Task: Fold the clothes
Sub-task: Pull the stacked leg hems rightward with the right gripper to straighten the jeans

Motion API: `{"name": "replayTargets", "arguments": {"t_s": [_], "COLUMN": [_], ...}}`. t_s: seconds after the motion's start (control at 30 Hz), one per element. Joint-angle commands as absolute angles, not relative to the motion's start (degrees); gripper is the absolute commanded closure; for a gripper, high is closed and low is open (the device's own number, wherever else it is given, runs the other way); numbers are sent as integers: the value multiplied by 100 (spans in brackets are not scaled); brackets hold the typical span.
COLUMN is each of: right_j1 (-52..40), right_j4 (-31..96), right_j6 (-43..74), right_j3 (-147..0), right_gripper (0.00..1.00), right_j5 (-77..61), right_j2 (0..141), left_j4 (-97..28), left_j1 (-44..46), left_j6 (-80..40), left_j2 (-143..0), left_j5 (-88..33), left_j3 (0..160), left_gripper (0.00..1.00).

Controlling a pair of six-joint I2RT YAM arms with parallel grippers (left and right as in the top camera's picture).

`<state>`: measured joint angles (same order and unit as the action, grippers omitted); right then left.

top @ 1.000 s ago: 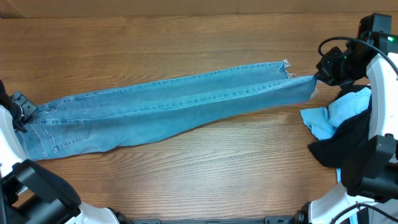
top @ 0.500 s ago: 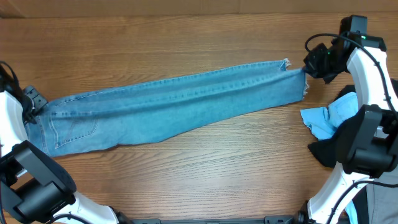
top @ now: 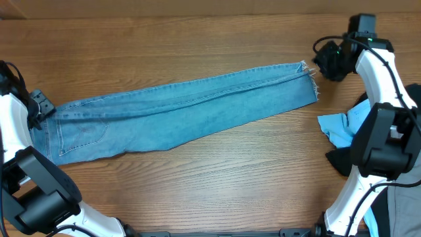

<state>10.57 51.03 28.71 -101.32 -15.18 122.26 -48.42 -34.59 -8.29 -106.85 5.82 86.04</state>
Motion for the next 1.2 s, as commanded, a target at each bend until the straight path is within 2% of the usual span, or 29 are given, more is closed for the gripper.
{"name": "replayTargets", "arguments": {"t_s": [0.0,0.2,0.33,0.4,0.57,0.7,0.77,0.83,1.0,1.17], "right_j1": [1299,840,338,97,-364,-626,-659,-600,-408,-322], "right_j4": [5647,6329,5675,5153,3483,1509,1223,1509,3079,4300], "right_j6": [2285,1973,2366,2735,3629,3927,3927,3712,2390,1752], "right_j3": [-10324,-9994,-9498,-9148,-8342,-7900,-7979,-8281,-9080,-9535], "right_gripper": [57,70,90,93,96,96,96,96,89,87], "right_j5": [-2248,-2405,-2112,-1951,-1914,-1916,-2012,-2443,-2508,-2515], "right_j2": [12031,12046,12055,12055,12055,12055,12031,11939,11445,10652], "left_j4": [-5109,-5655,-5850,-5885,-6047,-6340,-6606,-6965,-7107,-6228], "left_j1": [-3454,-3446,-3448,-3452,-3450,-3446,-3446,-3439,-3212,-2587], "left_j6": [-504,-401,-388,-384,-384,-384,-379,-329,69,395], "left_j2": [-10464,-10110,-9832,-9625,-9096,-8792,-8722,-8735,-8807,-8997], "left_j5": [552,-346,-410,-414,-548,-801,-803,-972,-1210,-1256], "left_j3": [8903,8976,9008,9043,9161,9164,9161,9144,8792,8165], "left_gripper": [48,62,76,82,79,70,62,60,71,92]}}
